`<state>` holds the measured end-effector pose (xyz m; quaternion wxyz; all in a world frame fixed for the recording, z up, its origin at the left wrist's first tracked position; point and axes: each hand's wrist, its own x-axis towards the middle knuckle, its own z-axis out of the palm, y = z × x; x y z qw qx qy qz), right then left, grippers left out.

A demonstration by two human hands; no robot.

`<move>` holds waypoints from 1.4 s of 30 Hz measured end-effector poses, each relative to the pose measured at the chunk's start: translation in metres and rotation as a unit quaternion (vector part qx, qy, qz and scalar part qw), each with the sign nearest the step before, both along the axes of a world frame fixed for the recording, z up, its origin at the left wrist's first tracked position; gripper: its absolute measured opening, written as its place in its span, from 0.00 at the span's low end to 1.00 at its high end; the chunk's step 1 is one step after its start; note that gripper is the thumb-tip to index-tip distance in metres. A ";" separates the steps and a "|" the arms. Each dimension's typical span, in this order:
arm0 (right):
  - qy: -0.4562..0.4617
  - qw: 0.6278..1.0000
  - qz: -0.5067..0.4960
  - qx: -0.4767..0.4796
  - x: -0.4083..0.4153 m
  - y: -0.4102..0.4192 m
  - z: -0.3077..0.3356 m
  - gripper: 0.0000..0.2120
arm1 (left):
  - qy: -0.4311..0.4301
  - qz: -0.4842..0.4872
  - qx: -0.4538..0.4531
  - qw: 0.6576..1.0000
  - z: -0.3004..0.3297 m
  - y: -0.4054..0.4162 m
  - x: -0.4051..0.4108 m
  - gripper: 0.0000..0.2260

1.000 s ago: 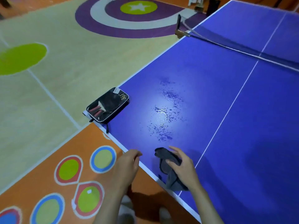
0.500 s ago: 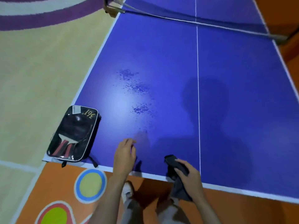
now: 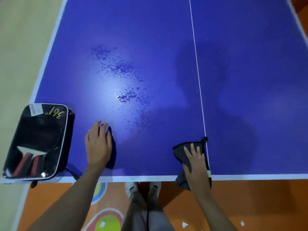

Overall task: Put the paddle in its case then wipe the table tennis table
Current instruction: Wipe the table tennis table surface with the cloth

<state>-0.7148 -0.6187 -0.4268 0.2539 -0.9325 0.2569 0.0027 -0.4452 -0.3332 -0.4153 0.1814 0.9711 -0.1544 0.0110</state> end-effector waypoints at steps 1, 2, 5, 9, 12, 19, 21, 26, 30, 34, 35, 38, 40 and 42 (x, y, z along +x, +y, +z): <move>0.012 0.999 0.017 -0.037 -0.001 -0.004 -0.002 0.30 | -0.005 -0.006 0.011 1.000 -0.004 0.006 0.005 0.16; 0.022 0.997 0.027 -0.071 -0.001 -0.009 -0.002 0.30 | -0.008 -0.009 0.020 1.000 -0.007 0.010 0.007 0.17; 0.059 0.987 0.030 -0.145 0.000 -0.032 0.001 0.34 | -0.012 0.002 0.036 0.999 -0.013 0.016 0.006 0.19; 0.067 0.986 -0.059 -0.141 0.000 -0.052 -0.002 0.34 | 0.002 0.019 0.039 0.999 -0.017 0.015 0.004 0.20; 0.070 0.980 -0.107 -0.156 0.007 -0.035 -0.010 0.32 | 0.004 0.035 0.046 0.998 -0.018 0.014 0.006 0.21; 0.078 0.982 -0.071 -0.155 0.059 0.050 -0.013 0.31 | -0.013 0.048 0.053 0.997 -0.019 0.010 0.005 0.19; 0.071 0.984 -0.033 -0.158 0.080 0.084 -0.013 0.31 | -0.017 0.045 0.059 0.997 -0.020 0.011 0.005 0.19; 0.030 0.989 0.060 -0.135 0.142 0.182 -0.007 0.33 | -0.022 0.032 0.024 0.999 -0.024 0.016 0.003 0.19; 0.020 0.986 0.101 -0.133 0.160 0.199 -0.010 0.36 | -0.006 0.035 -0.026 0.999 -0.023 0.014 0.009 0.18; 0.015 0.980 0.138 -0.141 0.134 0.152 -0.012 0.32 | 0.011 0.019 -0.055 0.998 -0.014 0.015 0.012 0.17; 0.018 0.982 0.124 -0.140 0.125 0.135 -0.011 0.32 | 0.002 0.010 -0.040 0.999 -0.013 0.014 0.016 0.16; 0.036 0.987 0.066 -0.143 0.084 0.074 -0.009 0.32 | -0.030 -0.008 0.008 0.999 -0.010 0.006 0.036 0.16; 0.048 0.987 0.029 -0.149 0.054 0.032 -0.007 0.32 | -0.037 -0.020 0.022 0.999 -0.010 -0.001 0.052 0.16; 0.053 0.988 -0.013 -0.147 0.033 0.000 -0.004 0.32 | -0.036 -0.033 0.030 0.998 -0.013 -0.004 0.059 0.17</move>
